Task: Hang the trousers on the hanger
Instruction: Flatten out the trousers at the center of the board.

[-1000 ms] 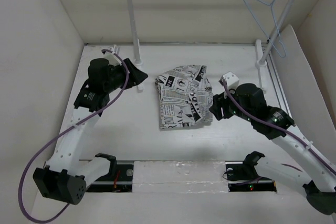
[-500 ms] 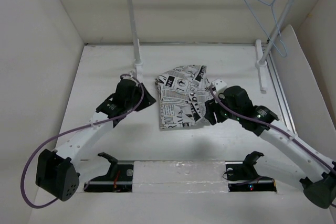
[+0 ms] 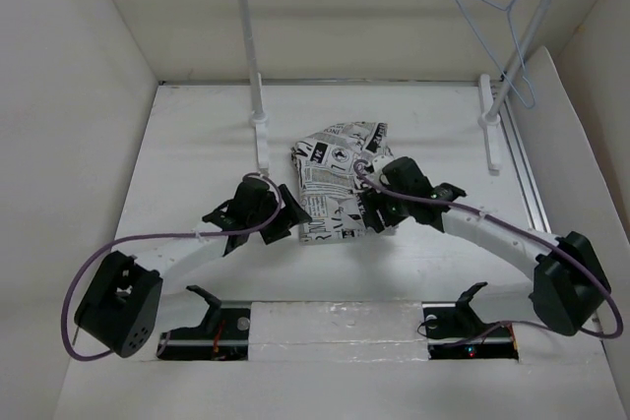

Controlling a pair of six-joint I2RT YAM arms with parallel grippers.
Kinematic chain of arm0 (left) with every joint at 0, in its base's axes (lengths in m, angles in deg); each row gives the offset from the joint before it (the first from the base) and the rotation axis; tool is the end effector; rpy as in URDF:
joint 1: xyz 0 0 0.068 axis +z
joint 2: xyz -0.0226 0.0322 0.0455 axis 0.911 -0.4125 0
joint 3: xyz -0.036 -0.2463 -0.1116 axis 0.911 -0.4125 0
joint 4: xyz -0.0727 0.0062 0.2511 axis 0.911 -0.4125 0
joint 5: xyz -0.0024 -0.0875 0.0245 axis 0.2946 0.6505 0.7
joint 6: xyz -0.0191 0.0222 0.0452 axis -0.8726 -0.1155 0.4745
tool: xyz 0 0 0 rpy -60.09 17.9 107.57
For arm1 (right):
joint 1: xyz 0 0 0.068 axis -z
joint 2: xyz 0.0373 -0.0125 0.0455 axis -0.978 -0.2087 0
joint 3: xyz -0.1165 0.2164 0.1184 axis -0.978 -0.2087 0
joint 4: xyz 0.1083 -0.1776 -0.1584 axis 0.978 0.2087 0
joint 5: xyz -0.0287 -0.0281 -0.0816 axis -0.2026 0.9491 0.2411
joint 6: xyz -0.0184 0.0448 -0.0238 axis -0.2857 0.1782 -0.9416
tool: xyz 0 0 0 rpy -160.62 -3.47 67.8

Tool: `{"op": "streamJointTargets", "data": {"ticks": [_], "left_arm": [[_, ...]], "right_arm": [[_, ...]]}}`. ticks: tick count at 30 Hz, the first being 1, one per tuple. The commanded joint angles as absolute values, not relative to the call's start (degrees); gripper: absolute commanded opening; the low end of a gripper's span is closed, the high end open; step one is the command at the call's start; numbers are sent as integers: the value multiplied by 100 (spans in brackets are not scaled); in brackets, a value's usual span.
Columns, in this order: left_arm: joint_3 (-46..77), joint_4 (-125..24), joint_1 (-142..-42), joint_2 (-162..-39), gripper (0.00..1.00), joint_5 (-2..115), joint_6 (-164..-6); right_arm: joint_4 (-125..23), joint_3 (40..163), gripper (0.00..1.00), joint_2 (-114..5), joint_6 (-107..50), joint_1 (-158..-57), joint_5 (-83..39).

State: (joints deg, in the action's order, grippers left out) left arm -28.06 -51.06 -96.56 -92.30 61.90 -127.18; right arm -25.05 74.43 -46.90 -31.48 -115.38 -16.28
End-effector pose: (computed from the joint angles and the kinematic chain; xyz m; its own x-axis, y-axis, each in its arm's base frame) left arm 0.1962 -0.1273 0.1858 -0.8373 -0.4160 -0.3547 -0.0305 0.6834 -0.7294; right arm 0.2064 0.1597 0.2313 -0.6616 -0.4208 -0.6207 -0.5832 0.8090 0.0732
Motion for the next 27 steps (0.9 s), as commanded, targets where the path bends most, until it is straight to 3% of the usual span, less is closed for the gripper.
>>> {"op": "streamJointTargets", "data": {"ticks": [1,8,13,14,18,19,20,21,24,27], "left_arm": [[-2943,-4342,-9666,-9496,72,6373,-12893],[-2935,-4377,-9666,-9928,70,6321,-12761],[-3005,-4386,-9666,-10147,67,6224,-12691],[-3040,-4333,-9666,-10200,66,6198,-12691],[-3032,-3895,-9666,-10516,61,6224,-12743],[-2971,-3746,-9666,-10743,52,6276,-12796],[-2970,-3744,-9666,-10746,52,6260,-12822],[-2944,-3692,-9727,-10850,36,6216,-12849],[-2725,-4075,-9728,-10694,0,5865,-12928],[-1865,-5503,-9553,-9679,0,5075,-12692]], "right_arm": [[-3142,7288,68,-4903,-3064,-11469,-1762],[-3449,6875,67,-5036,-2914,-11302,-2104],[-3713,6716,61,-5202,-2932,-11249,-2201],[-3714,6786,58,-5325,-3001,-11249,-2236],[-3705,6997,18,-5405,-3090,-11249,-2351],[-3627,7102,5,-5274,-3090,-11249,-2290],[-3626,7164,1,-5273,-3090,-11249,-2290],[-3574,7251,0,-5082,-3099,-11302,-2246],[-3231,7750,0,-4721,-3178,-11425,-2044],[-2757,8541,0,-4553,-3248,-11425,-2122]]}}
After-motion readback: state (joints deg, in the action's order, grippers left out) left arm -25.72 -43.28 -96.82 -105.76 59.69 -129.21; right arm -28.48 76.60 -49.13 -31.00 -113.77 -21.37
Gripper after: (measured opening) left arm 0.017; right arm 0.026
